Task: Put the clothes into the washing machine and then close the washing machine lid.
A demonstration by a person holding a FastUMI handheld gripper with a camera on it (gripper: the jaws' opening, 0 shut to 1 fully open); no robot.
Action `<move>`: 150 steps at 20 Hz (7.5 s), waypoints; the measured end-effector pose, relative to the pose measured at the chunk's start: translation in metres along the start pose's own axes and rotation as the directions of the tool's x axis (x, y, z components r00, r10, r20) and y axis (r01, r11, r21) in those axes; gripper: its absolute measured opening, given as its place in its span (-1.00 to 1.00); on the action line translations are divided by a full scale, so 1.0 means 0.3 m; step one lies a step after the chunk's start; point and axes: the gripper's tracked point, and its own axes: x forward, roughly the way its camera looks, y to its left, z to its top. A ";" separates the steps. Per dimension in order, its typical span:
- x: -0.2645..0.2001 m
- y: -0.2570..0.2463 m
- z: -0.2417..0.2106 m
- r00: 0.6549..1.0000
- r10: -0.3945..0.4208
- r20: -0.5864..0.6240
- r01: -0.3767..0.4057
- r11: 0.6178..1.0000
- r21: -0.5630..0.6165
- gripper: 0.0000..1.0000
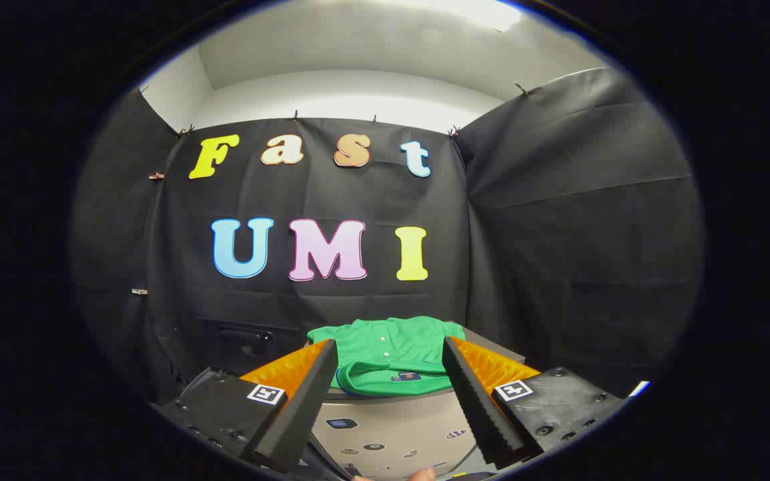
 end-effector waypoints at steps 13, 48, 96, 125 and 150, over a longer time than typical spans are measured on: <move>0.000 -0.020 -0.031 1.000 0.004 -0.023 -0.003 1.000 0.013 0.96; 0.820 0.011 -0.429 0.743 0.056 -0.667 -0.061 0.998 0.016 0.97; 0.602 1.304 -0.881 0.533 0.442 -0.721 -0.344 0.892 0.292 -0.88; 0.520 1.207 -1.205 0.608 0.273 -0.745 -0.351 0.935 0.057 1.00; 0.954 1.379 -0.326 0.841 0.367 -0.399 -0.371 0.926 0.069 0.98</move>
